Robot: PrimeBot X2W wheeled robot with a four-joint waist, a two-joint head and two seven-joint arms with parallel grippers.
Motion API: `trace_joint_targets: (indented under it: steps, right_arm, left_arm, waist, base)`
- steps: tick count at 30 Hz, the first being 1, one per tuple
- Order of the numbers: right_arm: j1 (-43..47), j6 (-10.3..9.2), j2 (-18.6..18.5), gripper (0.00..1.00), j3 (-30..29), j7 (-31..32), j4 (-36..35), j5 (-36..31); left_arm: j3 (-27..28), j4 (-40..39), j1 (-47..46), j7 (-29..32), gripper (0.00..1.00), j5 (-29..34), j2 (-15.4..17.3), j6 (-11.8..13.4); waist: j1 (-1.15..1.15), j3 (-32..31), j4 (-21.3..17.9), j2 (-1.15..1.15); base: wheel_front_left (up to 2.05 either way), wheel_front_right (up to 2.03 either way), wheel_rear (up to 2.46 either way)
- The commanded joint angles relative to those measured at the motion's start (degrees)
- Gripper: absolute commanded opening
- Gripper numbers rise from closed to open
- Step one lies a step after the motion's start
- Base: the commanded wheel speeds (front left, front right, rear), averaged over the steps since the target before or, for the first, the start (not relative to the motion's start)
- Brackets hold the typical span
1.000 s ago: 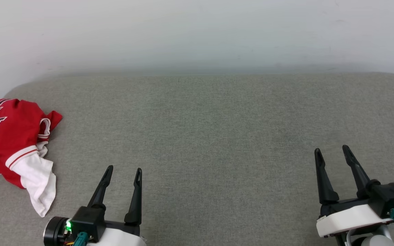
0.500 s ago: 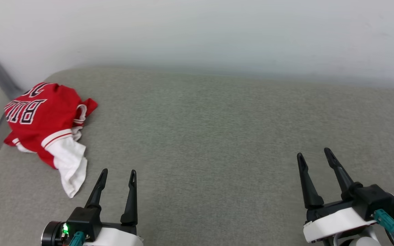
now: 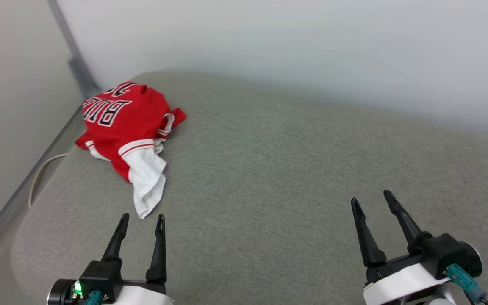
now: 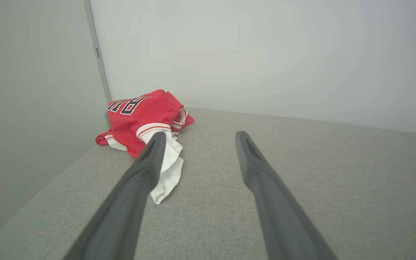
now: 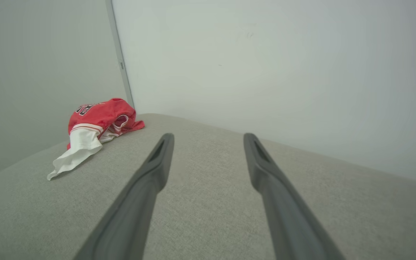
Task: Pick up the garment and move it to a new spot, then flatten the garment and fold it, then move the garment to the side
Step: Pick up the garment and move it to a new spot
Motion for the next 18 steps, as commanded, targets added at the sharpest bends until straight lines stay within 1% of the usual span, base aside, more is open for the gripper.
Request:
trace_joint_targets:
  steps: [1,11,14,18]
  right_arm:
    - [0.4,-0.04,0.1,1.0,0.4,-0.1,0.0,0.3]
    - [0.3,-0.04,0.1,1.0,1.4,-0.1,0.1,0.6]
    - [0.4,-0.04,0.1,1.0,1.5,-0.1,0.2,0.8]
    - [0.3,-0.04,0.1,1.0,1.6,-0.1,0.2,0.6]
  left_arm:
    - [0.3,-0.2,0.7,-0.2,1.0,0.2,-0.1,-0.2]
    - [0.3,-0.6,1.0,-0.2,1.0,0.6,-0.1,-0.3]
    - [0.6,-0.4,1.2,-0.2,1.0,-0.2,-0.1,0.1]
    - [0.8,-0.3,1.3,-0.2,1.0,-0.7,-0.1,-0.2]
  waist:
    - [0.0,-0.3,2.2,0.0]
    - [0.0,-0.3,5.8,0.0]
    - [0.0,-0.3,6.3,0.0]
    - [0.0,-0.1,6.5,0.0]
  base:
    - [0.0,0.0,0.0]
    - [0.0,0.0,0.0]
    - [0.0,0.0,0.0]
    - [0.0,0.0,0.0]
